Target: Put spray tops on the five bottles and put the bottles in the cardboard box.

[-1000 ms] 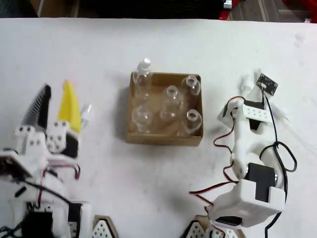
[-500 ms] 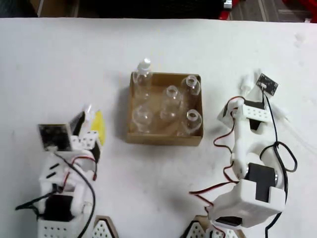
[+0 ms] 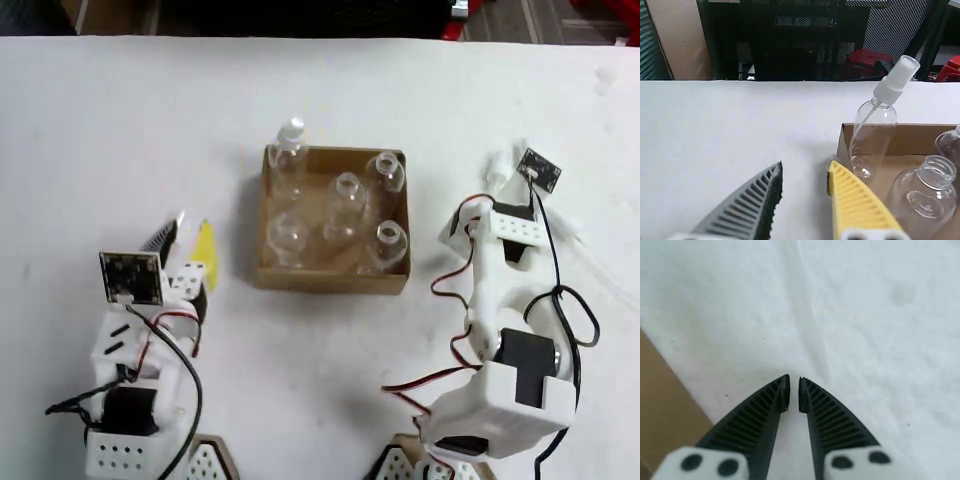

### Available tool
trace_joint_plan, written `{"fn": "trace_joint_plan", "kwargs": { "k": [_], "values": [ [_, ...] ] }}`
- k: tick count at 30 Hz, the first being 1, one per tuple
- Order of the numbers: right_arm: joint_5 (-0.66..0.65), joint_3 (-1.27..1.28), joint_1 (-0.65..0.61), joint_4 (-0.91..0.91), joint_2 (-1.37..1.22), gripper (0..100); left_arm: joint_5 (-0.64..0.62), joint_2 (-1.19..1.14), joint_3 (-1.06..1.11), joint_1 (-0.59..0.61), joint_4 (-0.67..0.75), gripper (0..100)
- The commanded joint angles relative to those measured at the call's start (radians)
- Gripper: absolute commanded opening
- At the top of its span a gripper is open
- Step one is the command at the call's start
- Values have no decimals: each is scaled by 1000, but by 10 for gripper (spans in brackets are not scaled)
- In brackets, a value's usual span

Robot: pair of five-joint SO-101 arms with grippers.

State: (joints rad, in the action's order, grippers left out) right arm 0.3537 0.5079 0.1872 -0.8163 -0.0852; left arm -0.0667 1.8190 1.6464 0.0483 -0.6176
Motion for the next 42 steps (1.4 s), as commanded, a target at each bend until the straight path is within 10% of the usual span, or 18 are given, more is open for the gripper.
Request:
{"fn": "trace_joint_plan", "kwargs": {
  "k": [1, 42],
  "values": [
    [-8, -26, 2, 15, 4, 21, 12, 12, -9, -12, 14, 139],
    [-8, -26, 2, 10, 4, 21, 14, 12, -11, -10, -6, 139]
  ]
}}
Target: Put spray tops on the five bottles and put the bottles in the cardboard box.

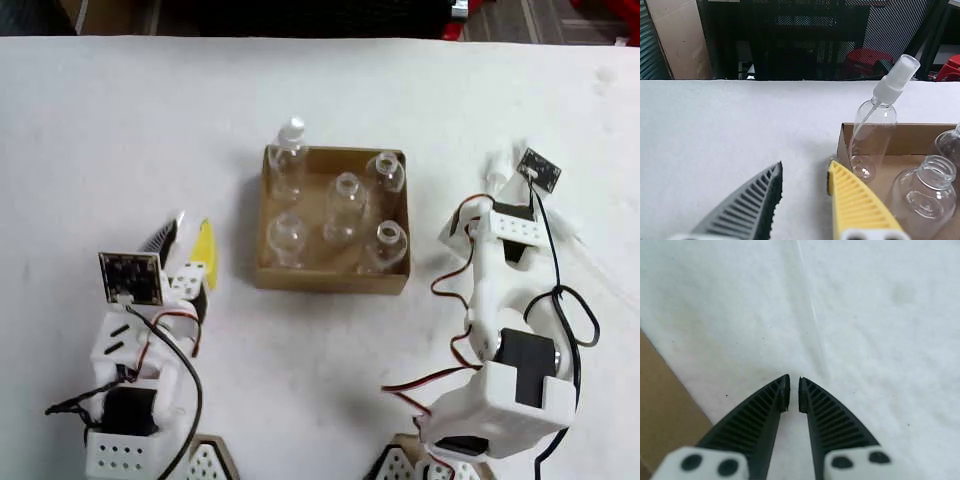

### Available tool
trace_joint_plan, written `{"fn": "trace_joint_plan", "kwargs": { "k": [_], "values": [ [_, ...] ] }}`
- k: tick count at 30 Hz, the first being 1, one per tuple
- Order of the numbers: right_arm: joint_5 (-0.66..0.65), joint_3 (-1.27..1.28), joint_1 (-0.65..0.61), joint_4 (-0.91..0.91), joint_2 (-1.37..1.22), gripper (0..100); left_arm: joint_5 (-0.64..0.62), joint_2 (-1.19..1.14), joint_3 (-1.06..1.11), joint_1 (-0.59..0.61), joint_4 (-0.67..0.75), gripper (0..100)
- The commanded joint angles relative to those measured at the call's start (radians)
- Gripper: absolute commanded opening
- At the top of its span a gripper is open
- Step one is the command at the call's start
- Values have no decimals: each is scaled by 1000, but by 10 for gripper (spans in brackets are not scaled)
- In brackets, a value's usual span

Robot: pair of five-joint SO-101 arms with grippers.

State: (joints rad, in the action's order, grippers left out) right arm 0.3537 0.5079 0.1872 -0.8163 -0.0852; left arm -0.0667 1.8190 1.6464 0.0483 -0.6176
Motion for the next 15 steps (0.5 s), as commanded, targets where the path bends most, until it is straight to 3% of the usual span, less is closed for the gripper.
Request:
{"fn": "trace_joint_plan", "kwargs": {
  "k": [1, 15],
  "values": [
    [-8, -26, 2, 8, 4, 20, 14, 12, -11, -10, -6, 139],
    [-8, -26, 2, 8, 4, 21, 72, 12, -9, -12, -6, 139]
  ]
}}
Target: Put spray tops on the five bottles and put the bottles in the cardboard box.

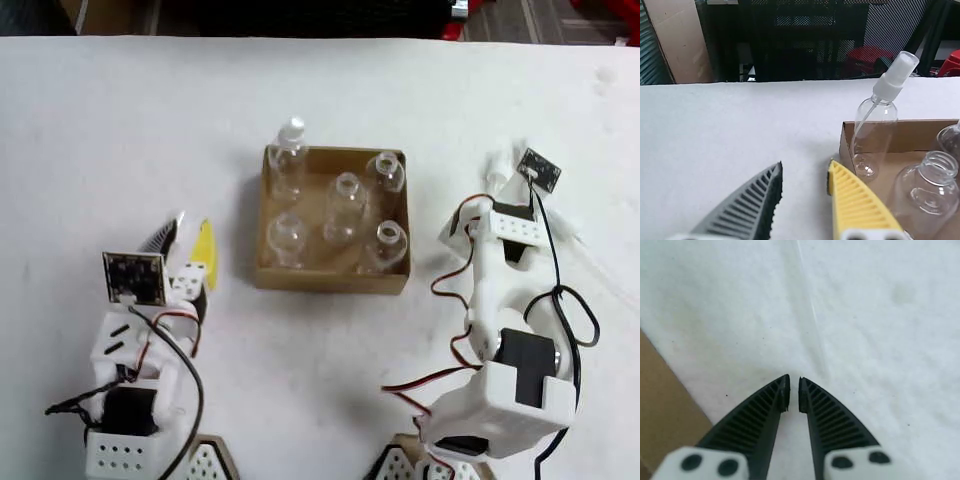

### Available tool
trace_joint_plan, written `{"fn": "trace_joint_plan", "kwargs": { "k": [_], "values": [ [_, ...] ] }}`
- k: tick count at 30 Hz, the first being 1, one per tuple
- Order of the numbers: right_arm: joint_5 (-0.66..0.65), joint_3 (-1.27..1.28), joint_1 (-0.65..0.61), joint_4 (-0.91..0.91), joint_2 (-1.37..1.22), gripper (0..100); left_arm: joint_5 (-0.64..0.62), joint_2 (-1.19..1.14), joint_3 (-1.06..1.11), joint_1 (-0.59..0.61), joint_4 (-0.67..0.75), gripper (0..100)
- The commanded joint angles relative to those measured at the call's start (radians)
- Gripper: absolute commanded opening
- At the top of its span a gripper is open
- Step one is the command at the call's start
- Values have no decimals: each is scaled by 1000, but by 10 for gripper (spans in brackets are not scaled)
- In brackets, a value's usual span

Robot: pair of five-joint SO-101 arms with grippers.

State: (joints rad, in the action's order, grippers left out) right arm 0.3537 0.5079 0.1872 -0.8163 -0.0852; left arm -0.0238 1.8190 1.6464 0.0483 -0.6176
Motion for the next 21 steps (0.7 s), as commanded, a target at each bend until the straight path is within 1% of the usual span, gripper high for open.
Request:
{"fn": "trace_joint_plan", "kwargs": {
  "k": [1, 19, 21],
  "values": [
    [-8, -26, 2, 8, 4, 21, 29, 12, -9, -12, -6, 139],
    [-8, -26, 2, 10, 4, 21, 32, 12, -12, -12, -6, 140],
    [-8, -26, 2, 15, 4, 21, 34, 12, -32, 5, 2, 139]
  ]
}}
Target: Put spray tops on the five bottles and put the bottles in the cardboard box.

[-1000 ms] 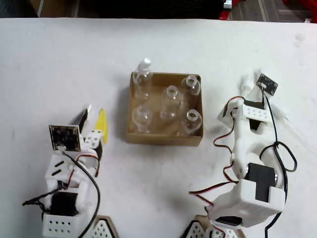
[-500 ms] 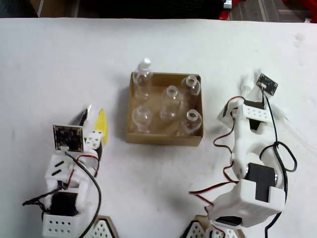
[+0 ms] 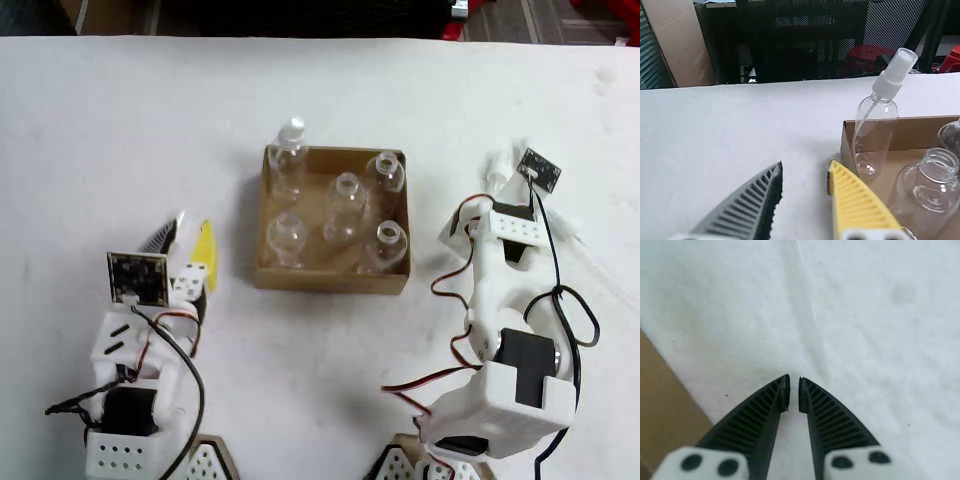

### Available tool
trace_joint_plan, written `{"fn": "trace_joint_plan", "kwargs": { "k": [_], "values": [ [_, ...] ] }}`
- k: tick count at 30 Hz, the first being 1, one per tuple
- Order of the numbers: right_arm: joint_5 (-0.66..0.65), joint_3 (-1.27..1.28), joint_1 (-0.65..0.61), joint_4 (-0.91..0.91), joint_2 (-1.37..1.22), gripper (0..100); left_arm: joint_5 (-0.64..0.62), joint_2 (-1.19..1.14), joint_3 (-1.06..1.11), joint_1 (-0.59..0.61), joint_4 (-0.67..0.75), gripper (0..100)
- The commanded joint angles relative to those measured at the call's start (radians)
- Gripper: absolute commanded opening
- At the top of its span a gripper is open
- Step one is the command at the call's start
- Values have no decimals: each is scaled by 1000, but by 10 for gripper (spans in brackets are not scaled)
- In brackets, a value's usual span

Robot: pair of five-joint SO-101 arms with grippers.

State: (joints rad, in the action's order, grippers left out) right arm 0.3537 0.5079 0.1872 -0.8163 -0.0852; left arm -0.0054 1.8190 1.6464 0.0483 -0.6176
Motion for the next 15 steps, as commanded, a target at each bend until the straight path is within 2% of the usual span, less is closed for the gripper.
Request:
{"fn": "trace_joint_plan", "kwargs": {
  "k": [1, 4, 6, 15],
  "values": [
    [-8, -26, 2, 15, 4, 21, 14, 10, -58, 38, -3, 139],
    [-8, -26, 2, 15, 4, 21, 6, 5, -130, 156, -6, 140],
    [-8, -26, 2, 15, 4, 21, -2, 5, -153, 194, -8, 142],
    [-8, -26, 2, 15, 4, 21, 0, 4, -358, 173, -186, 142]
  ]
}}
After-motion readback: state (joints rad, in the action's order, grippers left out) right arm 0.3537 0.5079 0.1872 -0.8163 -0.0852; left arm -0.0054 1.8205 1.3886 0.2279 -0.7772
